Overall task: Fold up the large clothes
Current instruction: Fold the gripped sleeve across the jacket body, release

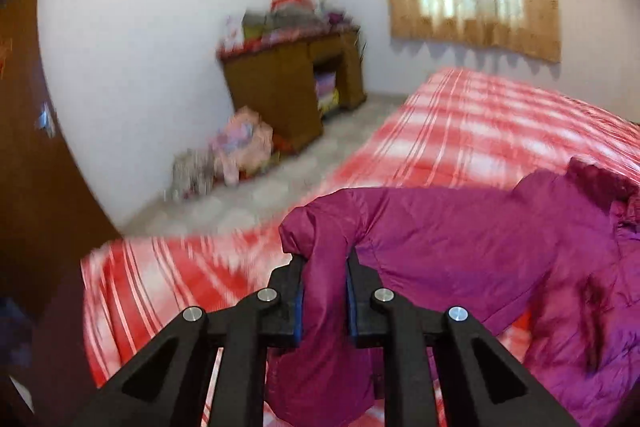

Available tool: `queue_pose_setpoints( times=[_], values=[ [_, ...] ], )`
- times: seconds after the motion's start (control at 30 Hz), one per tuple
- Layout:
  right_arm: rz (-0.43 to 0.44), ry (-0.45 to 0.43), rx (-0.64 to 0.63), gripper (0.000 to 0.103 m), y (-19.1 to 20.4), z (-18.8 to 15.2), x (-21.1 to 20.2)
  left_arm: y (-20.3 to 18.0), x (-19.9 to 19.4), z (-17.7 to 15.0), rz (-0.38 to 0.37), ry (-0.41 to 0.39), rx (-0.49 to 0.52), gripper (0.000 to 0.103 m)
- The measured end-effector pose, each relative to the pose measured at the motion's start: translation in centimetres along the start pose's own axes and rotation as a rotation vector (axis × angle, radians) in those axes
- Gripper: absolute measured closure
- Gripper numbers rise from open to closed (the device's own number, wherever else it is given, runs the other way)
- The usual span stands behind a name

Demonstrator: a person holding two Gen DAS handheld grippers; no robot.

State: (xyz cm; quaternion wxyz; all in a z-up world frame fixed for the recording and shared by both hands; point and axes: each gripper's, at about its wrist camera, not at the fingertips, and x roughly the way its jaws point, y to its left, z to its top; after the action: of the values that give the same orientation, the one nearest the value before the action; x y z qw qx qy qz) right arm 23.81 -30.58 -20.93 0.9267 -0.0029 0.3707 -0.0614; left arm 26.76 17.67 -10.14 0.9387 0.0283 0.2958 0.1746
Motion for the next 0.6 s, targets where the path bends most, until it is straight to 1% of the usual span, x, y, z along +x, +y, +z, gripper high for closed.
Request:
queue_pose_setpoints(
  times=[0.03, 0.1, 0.17, 0.3, 0.4, 0.47, 0.6],
  values=[
    [-0.006, -0.002, 0.009, 0.011, -0.6, 0.1, 0.0, -1.4, -1.4, 1.1, -0.016, -0.040, 0.028, 0.088],
    [-0.026, -0.011, 0.030, 0.011, -2.0, 0.3, -0.2, -3.5, -3.3, 2.5, -0.055, -0.088, 0.061, 0.088],
    [-0.041, -0.012, 0.046, 0.011, -3.1, 0.4, -0.3, -6.6, -5.5, 3.6, -0.110, -0.133, 0.108, 0.088],
    [-0.050, -0.018, 0.069, 0.011, -4.5, 0.1, -0.7, -13.5, -8.8, 4.6, -0.202, -0.201, 0.200, 0.088],
    [-0.050, -0.018, 0.079, 0.011, -5.0, -0.2, -0.8, -18.6, -10.8, 3.9, -0.261, -0.231, 0.264, 0.088],
    [-0.043, -0.013, 0.091, 0.011, -5.5, -0.7, -0.8, -21.9, -11.6, 3.1, -0.308, -0.235, 0.306, 0.088],
    [-0.039, 0.000, 0.102, 0.011, -6.3, -1.4, -0.6, -27.8, -13.5, 0.3, -0.410, -0.236, 0.379, 0.088]
  ],
)
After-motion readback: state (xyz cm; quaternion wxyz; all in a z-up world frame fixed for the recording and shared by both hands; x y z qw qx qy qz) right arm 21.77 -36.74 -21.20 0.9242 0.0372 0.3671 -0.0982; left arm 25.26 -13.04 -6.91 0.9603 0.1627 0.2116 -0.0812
